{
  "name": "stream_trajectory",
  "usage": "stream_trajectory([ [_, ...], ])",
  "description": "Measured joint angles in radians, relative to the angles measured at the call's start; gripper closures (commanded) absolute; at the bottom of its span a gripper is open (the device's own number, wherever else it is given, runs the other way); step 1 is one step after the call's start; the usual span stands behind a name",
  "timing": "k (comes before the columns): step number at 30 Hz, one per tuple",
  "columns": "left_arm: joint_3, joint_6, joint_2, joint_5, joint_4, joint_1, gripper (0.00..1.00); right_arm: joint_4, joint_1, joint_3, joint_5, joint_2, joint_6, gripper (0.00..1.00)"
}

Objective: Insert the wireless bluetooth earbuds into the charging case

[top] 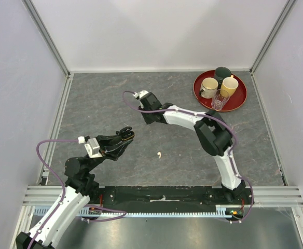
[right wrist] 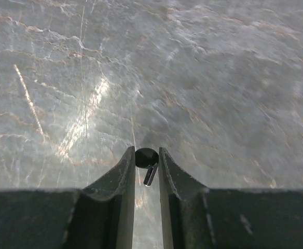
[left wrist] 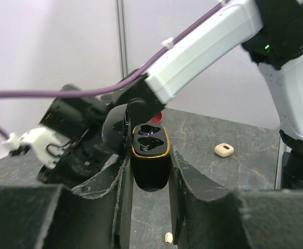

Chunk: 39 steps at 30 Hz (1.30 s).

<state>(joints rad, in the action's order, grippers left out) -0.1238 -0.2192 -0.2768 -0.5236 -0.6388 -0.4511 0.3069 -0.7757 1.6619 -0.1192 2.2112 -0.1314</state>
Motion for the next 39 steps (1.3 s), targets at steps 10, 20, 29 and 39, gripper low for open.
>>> stream_trajectory([
  [10, 0.003, 0.0, 0.005, 0.02, 0.0, 0.0, 0.98, -0.474, 0.001, -0.5, -0.086, -0.48, -0.156, 0.98],
  [20, 0.004, 0.0, -0.012, 0.033, -0.005, 0.0, 0.98, -0.934, -0.082, -0.849, -0.134, -0.809, -0.212, 1.0],
  [29, 0.004, 0.0, -0.043, 0.032, -0.014, 0.0, 0.98, -1.104, -0.236, -0.887, -0.15, -0.929, -0.145, 1.0],
  [39, 0.005, 0.0, -0.063, 0.026, -0.017, 0.0, 0.98, -1.103, -0.364, -0.877, -0.137, -0.946, -0.084, 1.0],
])
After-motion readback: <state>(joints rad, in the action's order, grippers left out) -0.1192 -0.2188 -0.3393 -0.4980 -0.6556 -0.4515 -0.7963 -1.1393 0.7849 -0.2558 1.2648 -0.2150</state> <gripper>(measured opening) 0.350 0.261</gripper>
